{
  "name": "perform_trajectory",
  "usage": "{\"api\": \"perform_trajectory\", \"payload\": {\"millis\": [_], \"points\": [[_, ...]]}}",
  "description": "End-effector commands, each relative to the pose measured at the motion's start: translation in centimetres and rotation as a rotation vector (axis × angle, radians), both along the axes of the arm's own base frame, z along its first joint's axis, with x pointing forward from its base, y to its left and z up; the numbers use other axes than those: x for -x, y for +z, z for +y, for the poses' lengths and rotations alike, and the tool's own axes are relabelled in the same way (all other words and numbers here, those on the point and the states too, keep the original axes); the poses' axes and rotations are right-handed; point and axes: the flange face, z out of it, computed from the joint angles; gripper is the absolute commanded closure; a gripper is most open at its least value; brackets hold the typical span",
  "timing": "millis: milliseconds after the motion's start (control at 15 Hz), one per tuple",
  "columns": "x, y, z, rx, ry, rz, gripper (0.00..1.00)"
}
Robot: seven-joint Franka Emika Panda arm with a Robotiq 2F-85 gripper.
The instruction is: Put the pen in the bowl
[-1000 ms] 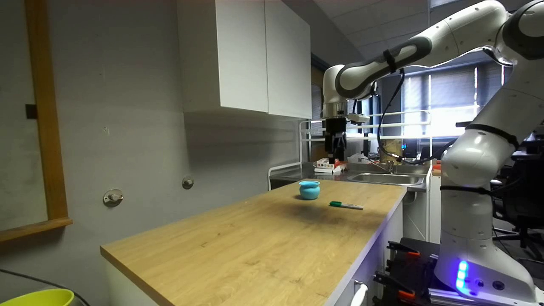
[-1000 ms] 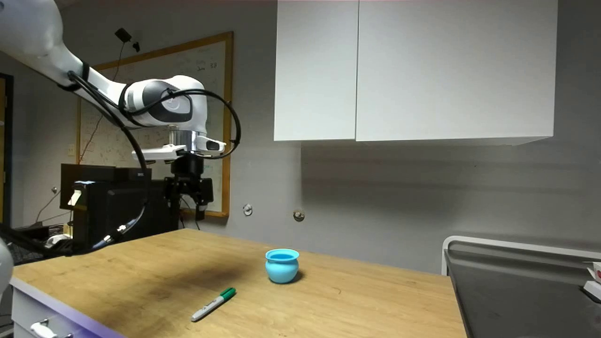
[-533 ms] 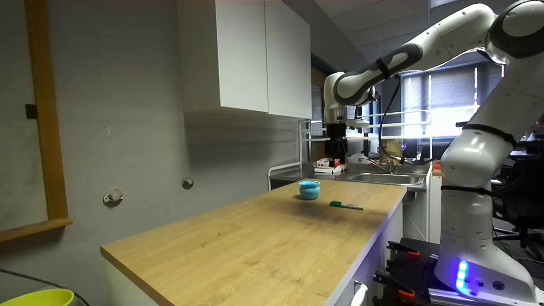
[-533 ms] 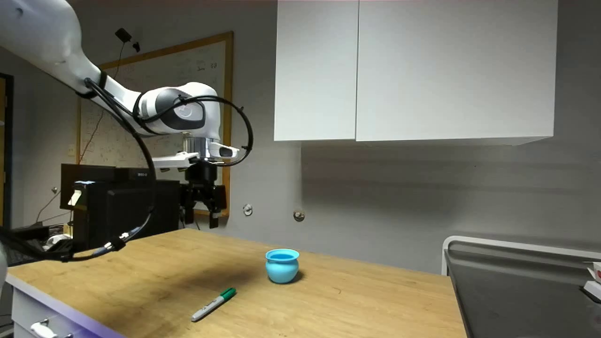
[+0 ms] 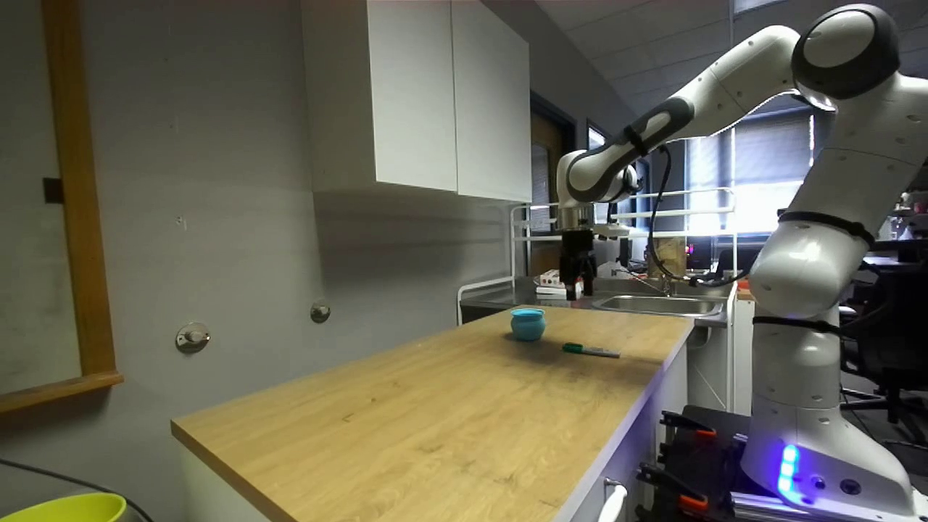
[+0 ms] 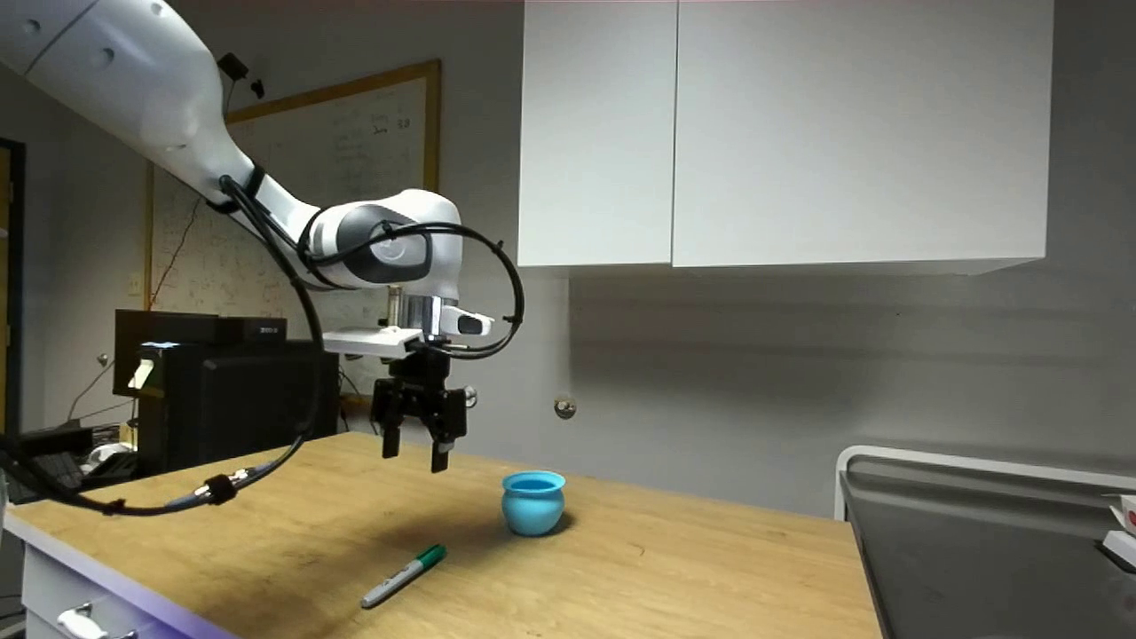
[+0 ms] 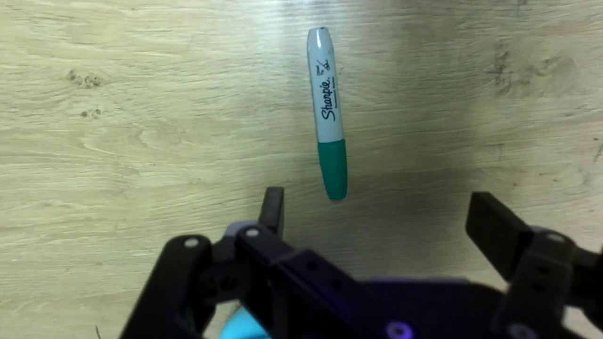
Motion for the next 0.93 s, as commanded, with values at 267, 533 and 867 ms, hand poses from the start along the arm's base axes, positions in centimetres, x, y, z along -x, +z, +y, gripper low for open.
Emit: {"api": "perform_trajectory", "payload": {"millis": [267,533,867], "points": [[-1.5,-6.4,-0.6,0.005,0.118,0.106,0.00],[-2.0,-9.0,-0.7,0.003,0.152,0.138,0.00],[-2.5,-11.2,-1.0,-0.005,0.169,0.136,0.00]]}}
